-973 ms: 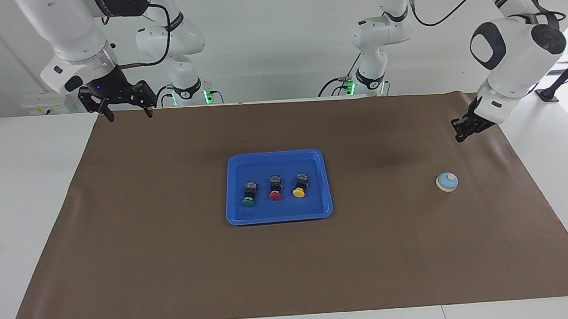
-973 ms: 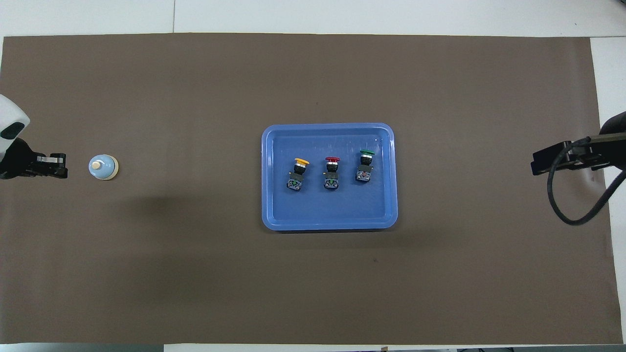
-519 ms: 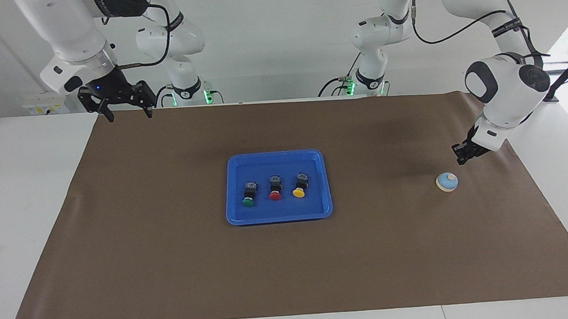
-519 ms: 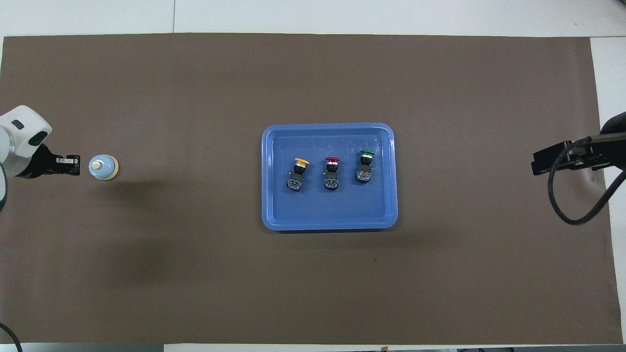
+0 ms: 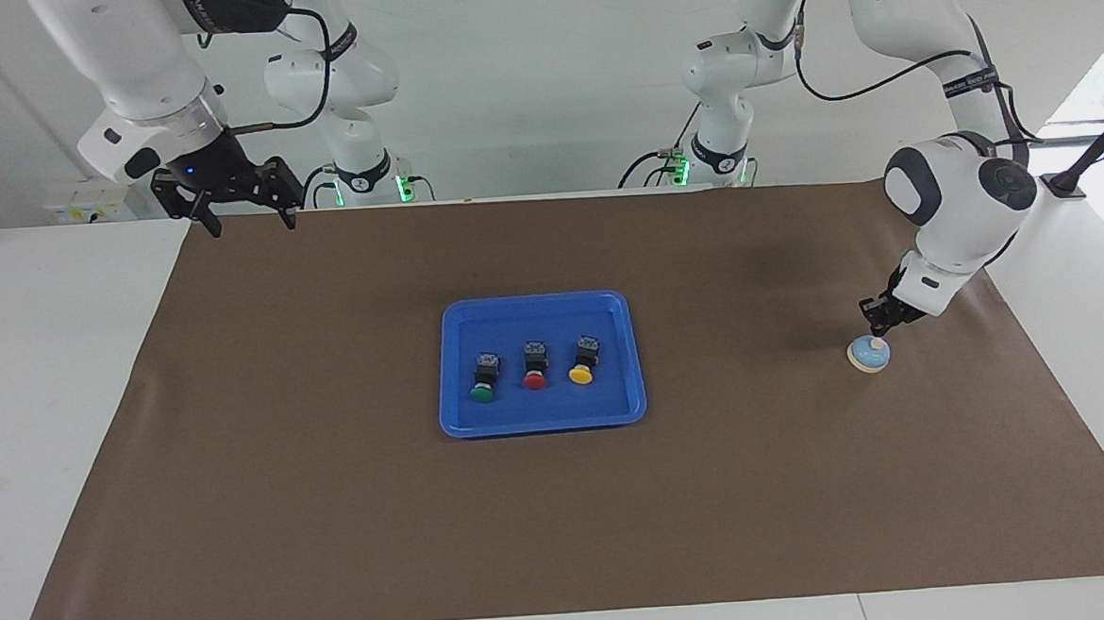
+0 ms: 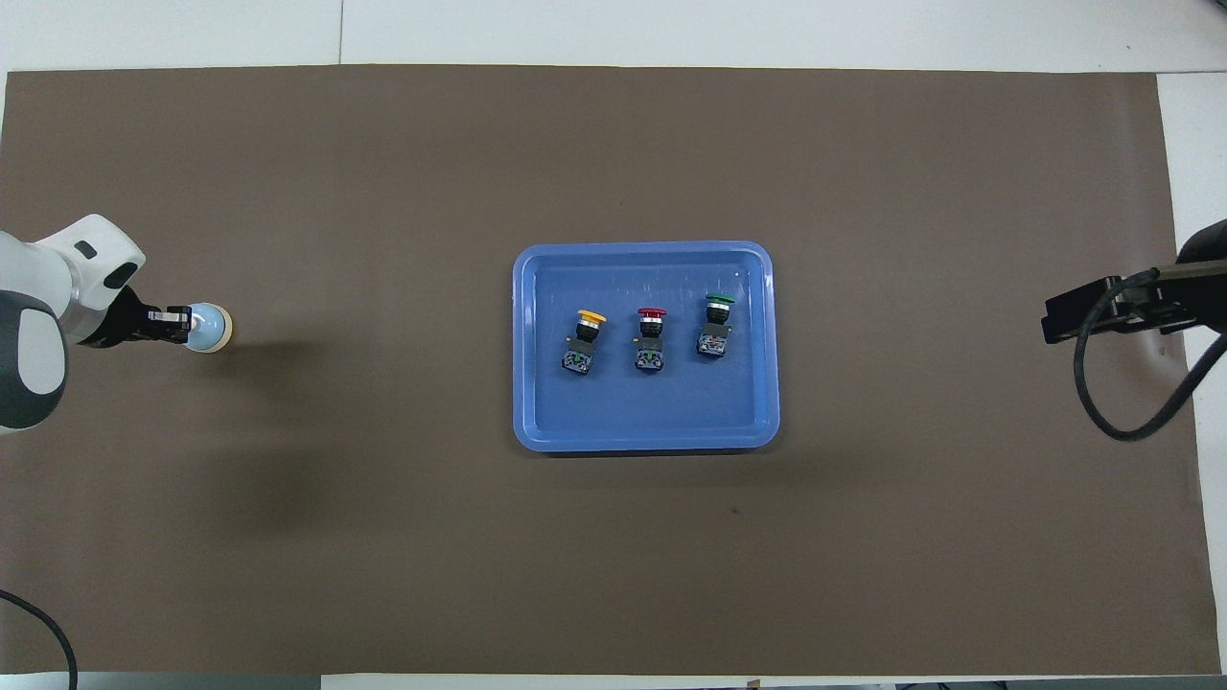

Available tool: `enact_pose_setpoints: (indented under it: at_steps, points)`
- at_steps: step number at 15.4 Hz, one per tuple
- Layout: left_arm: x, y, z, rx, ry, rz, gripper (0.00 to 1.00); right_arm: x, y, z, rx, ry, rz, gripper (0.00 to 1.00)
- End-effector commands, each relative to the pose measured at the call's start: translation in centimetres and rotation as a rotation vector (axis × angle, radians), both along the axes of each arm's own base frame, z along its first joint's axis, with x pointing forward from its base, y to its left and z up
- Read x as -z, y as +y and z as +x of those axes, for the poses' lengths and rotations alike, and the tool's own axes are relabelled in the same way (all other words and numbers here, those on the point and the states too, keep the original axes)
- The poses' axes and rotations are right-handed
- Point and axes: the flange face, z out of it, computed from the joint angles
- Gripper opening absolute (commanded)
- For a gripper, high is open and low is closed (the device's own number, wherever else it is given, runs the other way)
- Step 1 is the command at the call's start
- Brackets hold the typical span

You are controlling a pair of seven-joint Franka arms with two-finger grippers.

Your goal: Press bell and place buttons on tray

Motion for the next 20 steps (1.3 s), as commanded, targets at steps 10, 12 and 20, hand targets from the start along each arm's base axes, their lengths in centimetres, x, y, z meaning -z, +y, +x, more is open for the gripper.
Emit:
enact_pose_setpoints:
  at_steps: [10,12,20]
  points:
    - [-6.7,-2.1,0.8,0.035,0.085,0.011,1.0,0.0,-0.4,-0.5,0.0,-0.001,0.01,1.0]
    - [-9.0,-3.1,-0.6,0.007,0.122,0.013,1.0,0.0,-0.3,-0.5,-0.001,-0.001,0.01,1.0]
    - [-19.4,-4.2,-3.8,0.004,0.141,0.0,1.0,0.0,-0.3,-0.5,-0.001,-0.001,0.01,1.0]
